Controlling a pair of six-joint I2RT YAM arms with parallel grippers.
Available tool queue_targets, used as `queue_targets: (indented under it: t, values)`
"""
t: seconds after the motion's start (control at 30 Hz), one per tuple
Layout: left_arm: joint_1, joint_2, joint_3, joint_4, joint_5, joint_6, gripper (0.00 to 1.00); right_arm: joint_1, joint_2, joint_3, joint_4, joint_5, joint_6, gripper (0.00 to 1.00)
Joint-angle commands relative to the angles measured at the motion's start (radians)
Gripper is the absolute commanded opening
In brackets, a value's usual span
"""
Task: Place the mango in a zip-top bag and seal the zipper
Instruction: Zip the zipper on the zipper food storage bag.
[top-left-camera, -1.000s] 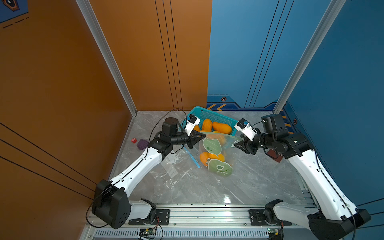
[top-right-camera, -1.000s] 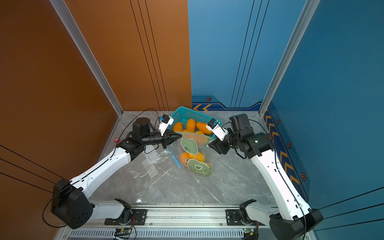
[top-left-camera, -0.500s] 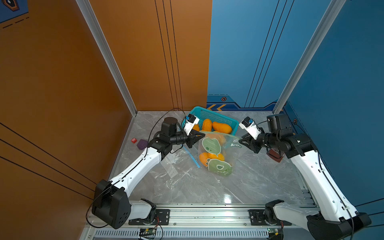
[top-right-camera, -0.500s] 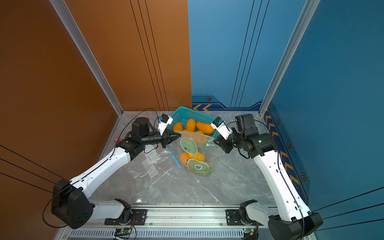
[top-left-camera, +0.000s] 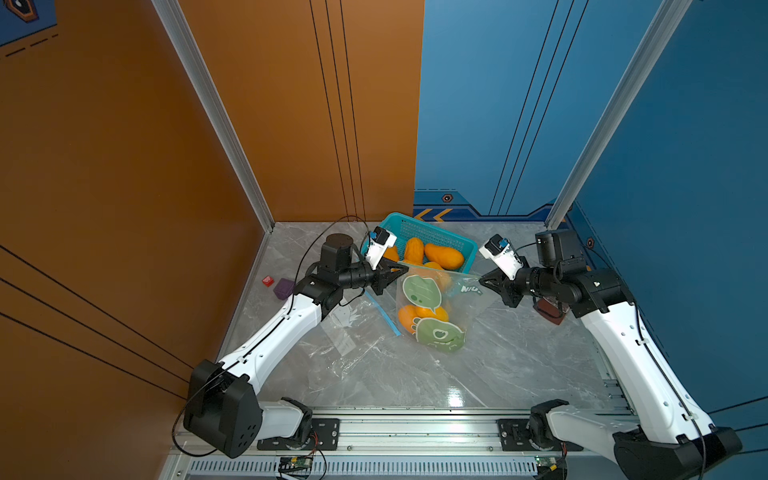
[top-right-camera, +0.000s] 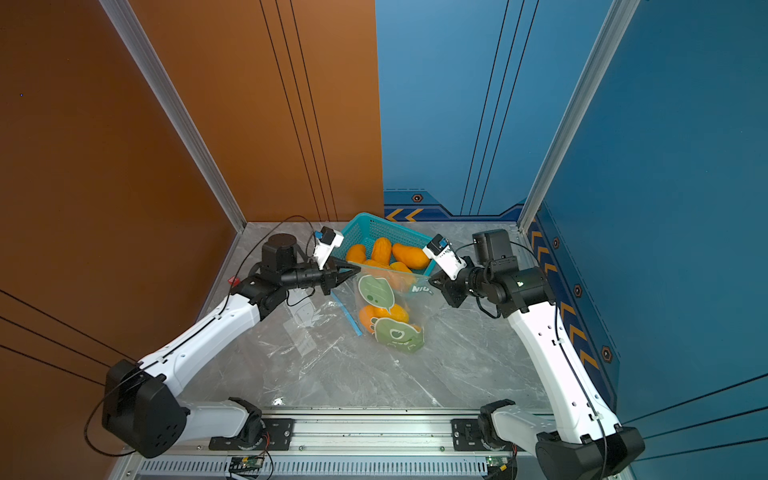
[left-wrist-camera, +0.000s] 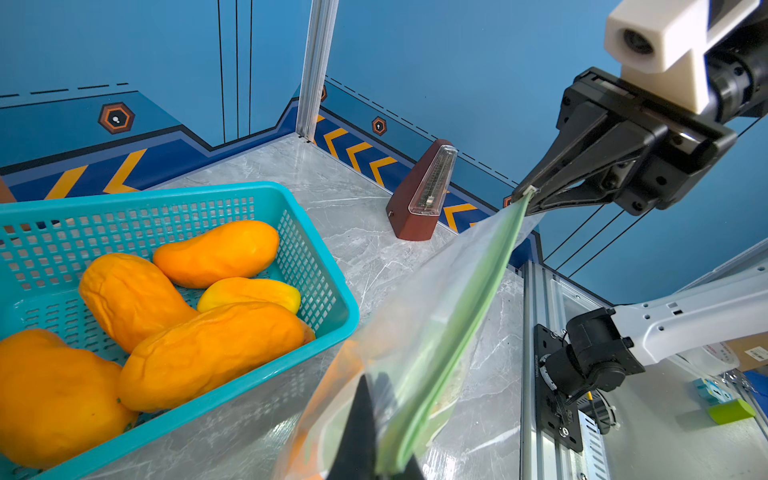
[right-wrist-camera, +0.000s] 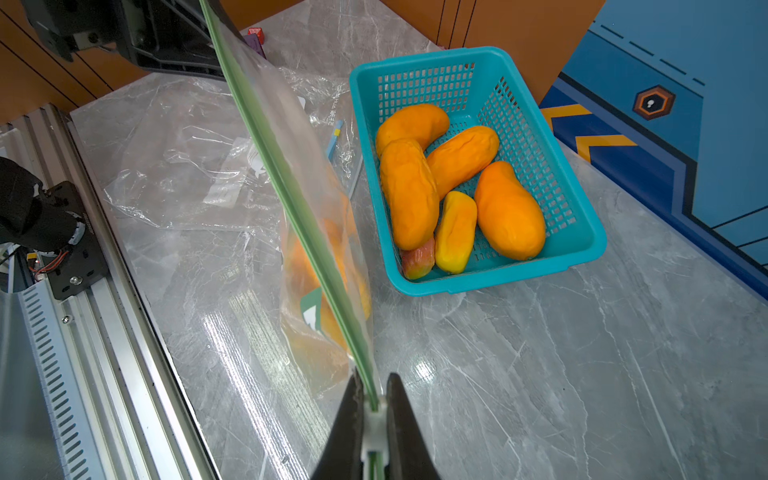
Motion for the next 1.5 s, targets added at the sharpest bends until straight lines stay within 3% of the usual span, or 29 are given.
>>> queue_targets:
  t: [0.0, 1.07, 1.17, 1.2, 1.27, 1.33, 1.47]
  values:
    - [0.056, -0.039, -0.009, 0.020, -0.033, -0.024, 0.00, -0.045, -0.053, -0.020, -0.003, 0.022, 0.001, 0.05]
    - [0.075, -0.028, -0.001, 0.021, -0.005, -0.033, 0.00, -0.093, -0.067, -0.051, -0.002, -0.024, 0.001, 0.08]
    - [0.072, -0.026, -0.001, 0.022, 0.010, -0.032, 0.00, -0.092, -0.063, -0.052, -0.003, -0.049, 0.005, 0.14]
    - [0.069, -0.026, 0.000, 0.022, 0.015, -0.030, 0.00, -0.091, -0.060, -0.051, -0.003, -0.066, 0.009, 0.20]
    - [0.058, -0.019, 0.001, 0.021, 0.027, -0.029, 0.00, -0.088, -0.051, -0.048, 0.000, -0.094, 0.021, 0.41]
    - [0.047, -0.014, 0.005, 0.022, 0.045, -0.024, 0.00, -0.077, -0.043, -0.044, 0.006, -0.119, 0.037, 0.52]
    - [0.033, -0.012, 0.009, 0.022, 0.055, -0.006, 0.00, -0.033, -0.012, -0.038, 0.033, -0.121, 0.053, 0.60]
